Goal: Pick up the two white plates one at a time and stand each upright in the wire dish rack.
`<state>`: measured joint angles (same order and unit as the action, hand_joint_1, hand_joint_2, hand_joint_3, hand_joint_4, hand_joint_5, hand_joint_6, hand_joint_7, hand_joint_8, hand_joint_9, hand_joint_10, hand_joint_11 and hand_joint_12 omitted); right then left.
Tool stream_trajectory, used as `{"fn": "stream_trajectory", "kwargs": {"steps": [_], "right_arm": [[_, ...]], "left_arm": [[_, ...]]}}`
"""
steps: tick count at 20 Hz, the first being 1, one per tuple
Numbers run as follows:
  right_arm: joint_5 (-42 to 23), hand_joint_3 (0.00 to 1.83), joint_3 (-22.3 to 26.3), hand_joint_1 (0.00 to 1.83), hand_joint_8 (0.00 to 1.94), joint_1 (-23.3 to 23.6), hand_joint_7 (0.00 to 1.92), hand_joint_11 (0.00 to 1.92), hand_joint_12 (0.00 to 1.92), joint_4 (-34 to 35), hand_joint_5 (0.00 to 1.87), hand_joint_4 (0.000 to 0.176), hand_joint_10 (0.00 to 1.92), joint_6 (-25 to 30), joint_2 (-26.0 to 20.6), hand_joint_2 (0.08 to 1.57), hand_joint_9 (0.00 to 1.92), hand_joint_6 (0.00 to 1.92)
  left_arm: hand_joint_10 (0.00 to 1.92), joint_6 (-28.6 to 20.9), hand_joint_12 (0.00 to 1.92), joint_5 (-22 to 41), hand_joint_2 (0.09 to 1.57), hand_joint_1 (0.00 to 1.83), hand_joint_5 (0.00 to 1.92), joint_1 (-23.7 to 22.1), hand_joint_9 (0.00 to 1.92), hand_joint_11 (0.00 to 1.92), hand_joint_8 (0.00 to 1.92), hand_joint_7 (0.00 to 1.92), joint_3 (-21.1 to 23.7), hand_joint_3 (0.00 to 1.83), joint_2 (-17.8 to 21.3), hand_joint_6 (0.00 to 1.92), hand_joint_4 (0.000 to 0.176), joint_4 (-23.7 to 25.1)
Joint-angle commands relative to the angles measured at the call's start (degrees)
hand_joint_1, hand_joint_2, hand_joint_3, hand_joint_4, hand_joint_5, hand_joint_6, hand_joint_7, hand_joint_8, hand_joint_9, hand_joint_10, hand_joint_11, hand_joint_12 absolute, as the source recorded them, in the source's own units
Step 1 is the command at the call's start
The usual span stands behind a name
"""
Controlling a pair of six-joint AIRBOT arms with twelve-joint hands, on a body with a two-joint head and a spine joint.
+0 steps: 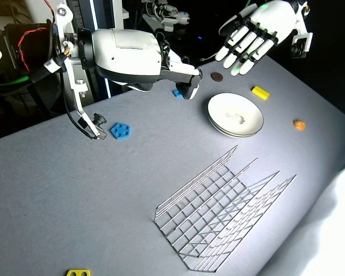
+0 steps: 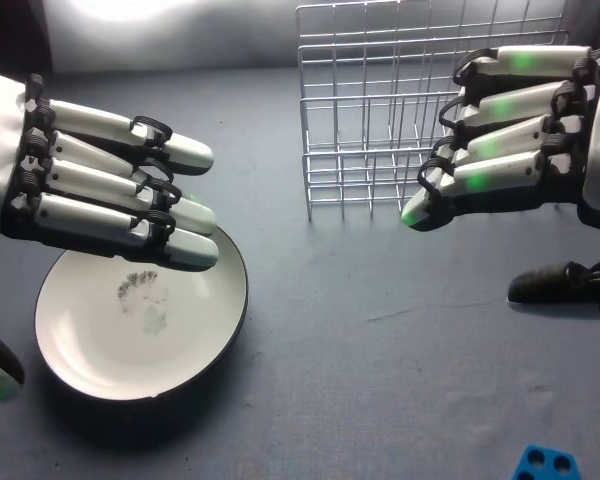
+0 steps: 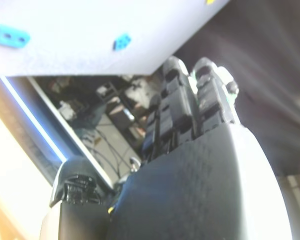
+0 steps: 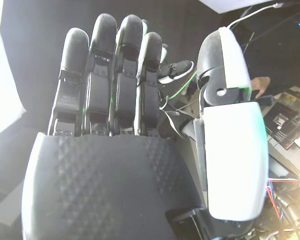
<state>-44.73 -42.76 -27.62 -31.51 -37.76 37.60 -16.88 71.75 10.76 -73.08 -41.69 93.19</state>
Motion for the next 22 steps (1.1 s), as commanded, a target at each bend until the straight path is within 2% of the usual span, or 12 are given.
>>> {"fn": "stream_trajectory", "kwargs": {"steps": [1, 2, 5, 7, 12, 15, 18, 22], "right_arm": [[-6.25, 0.17, 0.11, 0.00, 0.00, 0.89, 0.00, 0.00, 0.00, 2.07, 0.00, 0.000, 0.00, -0.15, 0.00, 1.10, 0.00, 0.00], [-6.23, 0.05, 0.11, 0.00, 0.00, 0.92, 0.00, 0.00, 0.00, 2.06, 0.00, 0.000, 0.00, -0.33, 0.08, 1.15, 0.00, 0.00], [-6.32, 0.04, 0.09, 0.00, 0.00, 0.69, 0.00, 0.00, 0.00, 2.05, 0.00, 0.000, 0.00, -3.43, 0.28, 1.16, 0.00, 0.00], [-6.68, 0.04, 0.08, 0.00, 0.00, -0.57, 0.00, 0.00, 0.00, 2.05, 0.00, 0.000, 0.00, -8.63, 0.70, 1.17, 0.00, 0.00], [-6.60, 0.03, 0.11, 0.00, 0.00, -1.10, 0.00, 0.00, 0.00, 2.43, 0.00, 0.000, 0.00, -4.03, 1.02, 1.17, 0.00, 0.00], [-5.80, 0.02, 0.12, 0.00, 0.00, -1.06, 0.00, 0.00, 0.00, 4.35, 0.00, 0.000, 0.00, -4.03, 1.38, 1.17, 0.00, 0.00], [-0.17, 0.02, 0.17, 0.00, 0.00, 0.42, 0.00, 0.00, 0.00, 7.26, 0.00, 0.000, 0.00, -6.19, 1.74, 1.17, 0.00, 0.00], [3.06, 0.01, 0.11, 0.00, 0.00, 0.47, 0.00, 0.00, 0.00, 7.25, 0.00, 0.000, 0.00, -6.86, 3.12, 1.16, 0.00, 0.00]], "left_arm": [[0.00, -0.23, 0.00, 1.92, 1.01, 0.00, 0.00, -0.67, 0.00, 0.00, 0.00, 0.00, -0.09, 0.23, 0.18, 0.00, 0.000, -4.88], [0.00, -0.13, 0.00, 1.99, 1.09, 0.00, 0.00, -0.77, 0.00, 0.00, 0.00, 0.00, -0.26, 0.05, 0.12, 0.00, 0.000, -4.88], [0.00, -0.12, 0.00, 2.01, 1.10, 0.00, 0.00, -0.95, 0.00, 0.00, 0.00, 0.00, -0.63, 0.03, -0.27, 0.00, 0.000, -4.83], [0.00, -0.14, 0.00, 1.92, 1.10, 0.00, 0.00, -0.82, 0.00, 0.00, 0.00, 0.00, -0.41, 0.03, -0.28, 0.00, 0.000, -4.01], [0.00, 0.15, 0.00, 2.02, 1.11, 0.00, 0.00, 2.45, 0.00, 0.00, 0.00, 0.00, -1.14, 0.03, -0.24, 0.00, 0.000, -3.30], [0.00, 2.17, 0.00, 2.01, 1.10, 0.00, 0.00, 4.69, 0.00, 0.00, 0.00, 0.00, -1.96, 0.02, -0.44, 0.00, 0.000, -3.30], [0.00, 6.29, 0.00, 2.01, 1.09, 0.00, 0.00, 10.17, 0.00, 0.00, 0.00, 0.00, -3.66, 0.02, -1.57, 0.00, 0.000, -3.63], [0.00, 10.00, 0.00, 1.48, 1.09, 0.00, 0.00, 20.43, 0.00, 0.00, 0.00, 0.00, -7.74, 0.02, -4.47, 0.00, 0.000, -7.93]]}}
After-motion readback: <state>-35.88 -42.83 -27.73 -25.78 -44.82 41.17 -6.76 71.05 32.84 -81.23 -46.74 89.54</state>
